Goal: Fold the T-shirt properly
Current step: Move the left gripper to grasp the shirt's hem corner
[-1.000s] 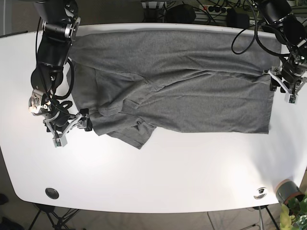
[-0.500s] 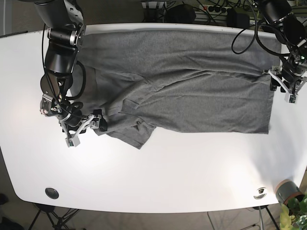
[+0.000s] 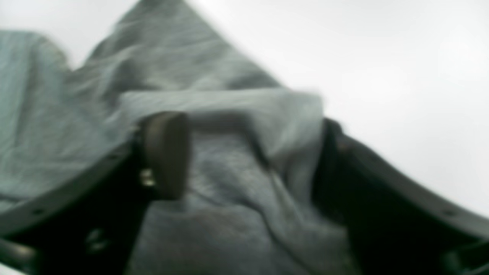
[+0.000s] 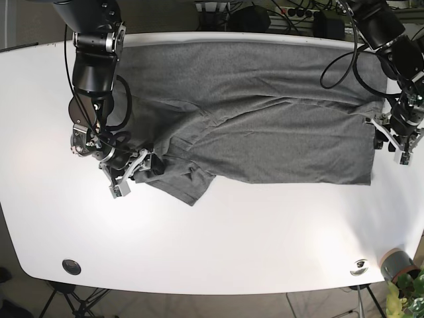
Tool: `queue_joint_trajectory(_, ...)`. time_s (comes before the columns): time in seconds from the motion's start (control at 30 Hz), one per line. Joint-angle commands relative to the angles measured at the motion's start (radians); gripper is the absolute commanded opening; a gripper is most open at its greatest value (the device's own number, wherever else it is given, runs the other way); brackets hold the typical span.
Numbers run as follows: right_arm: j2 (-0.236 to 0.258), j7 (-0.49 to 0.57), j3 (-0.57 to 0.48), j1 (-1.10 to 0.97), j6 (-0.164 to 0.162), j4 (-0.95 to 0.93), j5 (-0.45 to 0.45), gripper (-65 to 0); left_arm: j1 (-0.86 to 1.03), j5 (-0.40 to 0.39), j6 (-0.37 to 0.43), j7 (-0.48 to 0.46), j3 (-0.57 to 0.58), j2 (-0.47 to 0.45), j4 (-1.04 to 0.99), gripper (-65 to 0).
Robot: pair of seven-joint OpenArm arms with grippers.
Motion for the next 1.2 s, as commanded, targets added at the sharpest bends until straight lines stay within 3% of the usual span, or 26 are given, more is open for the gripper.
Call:
queue_joint_trajectory(0.0, 0.013, -0.002, 0.001, 0.022, -0.006, 0.018, -0.007, -37.7, -0.06, 0.056, 0.002, -0.016, 0.003, -0.016, -0.017, -41.4)
queue_joint_trajectory(0.13, 0.013, 0.0, -0.001, 0.03, -0.006, 0.018, -0.008, -55.8, -0.169, 0.142, 0.002, -0.021, 0.028, -0.016, -0.115, -40.1)
queue_joint_trajectory(0.2, 0.013, 0.0, -0.001, 0.034, -0.006, 0.016, -0.014, -62.6, -0.246, 0.173, 0.018, -0.022, 0.035, -0.019, -0.195, -34.7)
queue_joint_trajectory(0.27, 0.013, -0.003, -0.001, 0.033, -0.006, 0.019, -0.013, -62.6, -0.301, 0.19, 0.073, -0.036, 0.032, -0.019, -0.256, -28.6)
queue_joint_trajectory(0.4, 0.013, -0.002, -0.001, 0.033, -0.006, 0.018, -0.014, -62.5, -0.382, 0.208, 0.204, -0.151, 0.035, -0.02, -0.402, -19.6)
queue_joint_trajectory(0.5, 0.013, -0.002, -0.002, 0.033, -0.006, 0.018, -0.014, -62.5, -0.428, 0.208, 0.251, -0.223, 0.075, -0.023, -0.515, -18.3)
queue_joint_trajectory(0.63, 0.013, -0.002, -0.002, 0.033, -0.006, 0.018, -0.011, -62.5, -0.487, 0.201, 0.261, -0.295, 0.141, -0.059, -0.679, -18.5)
queue_joint_trajectory(0.87, 0.013, 0.0, 0.001, 0.033, -0.006, 0.018, -0.011, -62.5, -0.541, 0.204, 0.261, -0.4, 0.146, -0.06, -0.89, -18.5)
queue_joint_trajectory(1.17, 0.016, -0.002, 0.004, 0.033, -0.006, 0.019, -0.007, -62.5, -0.536, 0.208, 0.261, -0.441, 0.149, -0.059, -0.94, -18.5)
